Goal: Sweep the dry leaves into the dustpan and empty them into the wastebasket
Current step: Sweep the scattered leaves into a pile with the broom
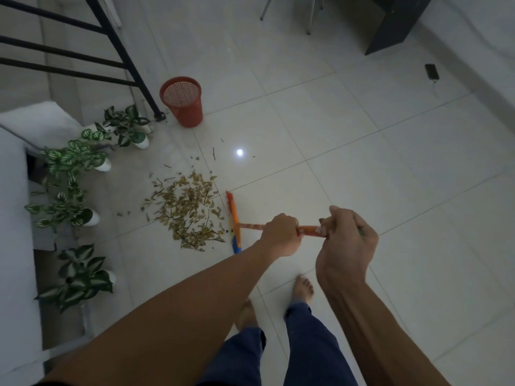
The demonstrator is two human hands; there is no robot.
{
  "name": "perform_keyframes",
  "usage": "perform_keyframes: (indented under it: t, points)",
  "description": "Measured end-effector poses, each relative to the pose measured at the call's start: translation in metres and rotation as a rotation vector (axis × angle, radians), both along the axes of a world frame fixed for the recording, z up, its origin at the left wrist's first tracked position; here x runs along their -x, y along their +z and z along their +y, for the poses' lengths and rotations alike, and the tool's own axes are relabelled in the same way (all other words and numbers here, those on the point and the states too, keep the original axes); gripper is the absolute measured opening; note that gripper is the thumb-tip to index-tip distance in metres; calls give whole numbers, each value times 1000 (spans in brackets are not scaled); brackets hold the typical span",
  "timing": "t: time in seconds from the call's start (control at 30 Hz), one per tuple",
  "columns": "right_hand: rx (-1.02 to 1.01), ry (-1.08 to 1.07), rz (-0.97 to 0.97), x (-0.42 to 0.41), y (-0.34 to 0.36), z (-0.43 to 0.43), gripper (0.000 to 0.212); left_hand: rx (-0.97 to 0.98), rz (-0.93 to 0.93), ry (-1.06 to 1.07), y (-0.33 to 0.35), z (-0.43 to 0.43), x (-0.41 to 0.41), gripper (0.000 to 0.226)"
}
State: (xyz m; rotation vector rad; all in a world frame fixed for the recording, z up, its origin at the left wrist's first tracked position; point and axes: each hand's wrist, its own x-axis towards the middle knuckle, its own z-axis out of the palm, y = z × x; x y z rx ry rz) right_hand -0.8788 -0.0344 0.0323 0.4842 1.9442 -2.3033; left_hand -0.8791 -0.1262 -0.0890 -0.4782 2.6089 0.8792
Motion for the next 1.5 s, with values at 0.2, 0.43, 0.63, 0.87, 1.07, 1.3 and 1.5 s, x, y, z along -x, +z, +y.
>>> perform_keyframes:
  t: [0.2, 0.43, 0.63, 0.87, 1.07, 1.3, 1.5]
  points:
    - [-45, 2, 137, 44, 30, 13, 29, -49, 99, 24, 30, 21, 51, 18]
    - [-134, 230, 154, 81, -6, -14, 40, 40, -66, 69, -9, -3, 93, 21]
    - [-14, 278, 19, 141, -19, -20, 39, 113, -160, 208, -14, -23, 119, 18]
    - [79, 299, 101, 246, 13, -1, 36, 118, -22, 291, 18, -3, 224, 19]
    - [-82, 533, 244, 258, -3, -29, 43, 75, -23, 340, 7, -24, 249, 15]
    - [-25, 580, 103, 256, -32, -61, 38, 112, -109, 454, -41, -57, 216, 22]
    - [62, 448, 151, 329, 6, -66, 36, 69, -7, 464, 9, -61, 295, 19]
